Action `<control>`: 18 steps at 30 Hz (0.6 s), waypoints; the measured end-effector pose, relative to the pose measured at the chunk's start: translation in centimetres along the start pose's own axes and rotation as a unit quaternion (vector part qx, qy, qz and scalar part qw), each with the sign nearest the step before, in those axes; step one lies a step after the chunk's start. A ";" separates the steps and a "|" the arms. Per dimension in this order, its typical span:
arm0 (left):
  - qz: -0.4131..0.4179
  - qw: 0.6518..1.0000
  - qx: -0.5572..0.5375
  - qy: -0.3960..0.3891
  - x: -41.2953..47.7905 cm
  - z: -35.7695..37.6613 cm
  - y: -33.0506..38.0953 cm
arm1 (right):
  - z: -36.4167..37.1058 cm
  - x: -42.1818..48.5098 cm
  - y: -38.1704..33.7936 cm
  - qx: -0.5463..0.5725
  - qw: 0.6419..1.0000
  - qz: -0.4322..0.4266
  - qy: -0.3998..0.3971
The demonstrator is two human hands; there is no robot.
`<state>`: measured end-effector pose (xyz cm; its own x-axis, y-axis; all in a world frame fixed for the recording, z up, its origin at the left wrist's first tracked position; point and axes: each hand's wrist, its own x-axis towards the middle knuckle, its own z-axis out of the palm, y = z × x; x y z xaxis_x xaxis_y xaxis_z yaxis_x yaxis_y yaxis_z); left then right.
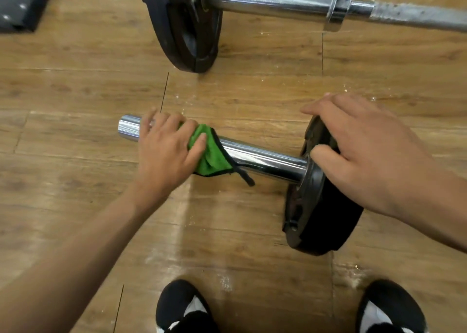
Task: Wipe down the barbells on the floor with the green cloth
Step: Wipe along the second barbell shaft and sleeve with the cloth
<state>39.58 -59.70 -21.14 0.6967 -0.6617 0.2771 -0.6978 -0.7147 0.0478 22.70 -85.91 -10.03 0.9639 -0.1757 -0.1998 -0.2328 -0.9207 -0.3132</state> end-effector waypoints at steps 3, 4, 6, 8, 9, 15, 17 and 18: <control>-0.085 0.996 0.018 -0.006 1.0 -0.6 -5.2 | -0.2 0.6 0.0 0.001 1.000 0.011 -0.004; -0.099 0.995 0.017 -0.008 1.3 -0.5 -5.7 | -0.2 0.7 -0.1 -0.014 1.000 0.014 0.001; -0.119 0.993 0.001 0.000 1.7 0.0 -5.0 | -0.2 0.7 -0.2 -0.064 0.998 0.021 0.020; -0.115 0.993 -0.018 0.006 1.8 0.2 -2.6 | -0.1 0.6 -0.7 -0.120 0.992 0.017 0.038; -0.093 0.995 -0.028 0.008 1.7 0.3 -0.8 | -0.2 0.6 -1.1 -0.142 0.989 0.010 0.037; 0.064 0.996 -0.063 -0.014 0.4 0.6 7.4 | 0.9 1.5 -4.3 -0.199 0.977 -0.075 -0.024; 0.068 0.996 -0.046 -0.025 0.4 0.4 5.5 | 0.8 1.4 -3.9 -0.219 0.972 -0.074 -0.039; 0.055 0.997 -0.040 -0.032 0.4 0.2 3.9 | 0.8 1.2 -3.6 -0.216 0.973 -0.077 -0.034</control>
<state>37.17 -62.85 -20.99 0.6220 -0.7502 0.2241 -0.7803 -0.6177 0.0979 24.63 -82.56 -9.89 0.9689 -0.0150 -0.2470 0.0033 -0.9973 0.0732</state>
